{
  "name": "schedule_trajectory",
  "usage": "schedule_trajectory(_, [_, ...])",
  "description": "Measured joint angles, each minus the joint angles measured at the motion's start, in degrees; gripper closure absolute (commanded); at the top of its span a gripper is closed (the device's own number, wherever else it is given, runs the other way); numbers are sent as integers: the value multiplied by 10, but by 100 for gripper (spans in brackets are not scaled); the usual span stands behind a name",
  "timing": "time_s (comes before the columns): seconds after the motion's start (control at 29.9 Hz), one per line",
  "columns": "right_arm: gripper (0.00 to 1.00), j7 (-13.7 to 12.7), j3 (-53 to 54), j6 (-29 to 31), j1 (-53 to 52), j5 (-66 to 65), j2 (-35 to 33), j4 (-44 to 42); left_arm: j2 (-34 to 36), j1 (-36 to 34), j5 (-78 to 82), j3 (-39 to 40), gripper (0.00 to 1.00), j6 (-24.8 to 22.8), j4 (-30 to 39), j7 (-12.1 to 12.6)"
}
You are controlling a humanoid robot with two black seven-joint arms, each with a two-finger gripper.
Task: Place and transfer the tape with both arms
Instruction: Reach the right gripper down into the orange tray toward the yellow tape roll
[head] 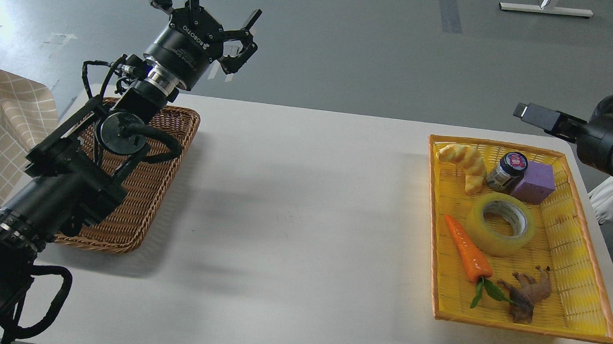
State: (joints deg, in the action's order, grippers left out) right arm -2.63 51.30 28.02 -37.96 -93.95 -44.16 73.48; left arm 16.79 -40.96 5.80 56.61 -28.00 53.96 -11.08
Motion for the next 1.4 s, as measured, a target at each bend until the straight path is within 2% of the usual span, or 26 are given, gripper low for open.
schedule_trajectory(0.17, [1,-1,-2,0,34,-56,-16,42,3,0,0,0,2,0,0,0])
schedule_trajectory(0.4, [3,-1,-4,0,77,-150,-13,50,4,0,0,0,2,0,0,0])
schedule_trajectory(0.8, [4,-2,-4,0,125,-209,-8,33,4,0,0,0,2,0,1,0])
schedule_trajectory(1.04, [11,0,-5,0,127,-240,18,-2,0,0,0,0,2,0,1,0])
schedule_trajectory(1.37, [11,1,-19,-1,125,-252,52,-29,3,3,0,1,2,0,0,-1])
schedule_trajectory(1.4, [14,1,-22,-2,125,-252,53,-29,3,3,0,1,2,0,0,-1])
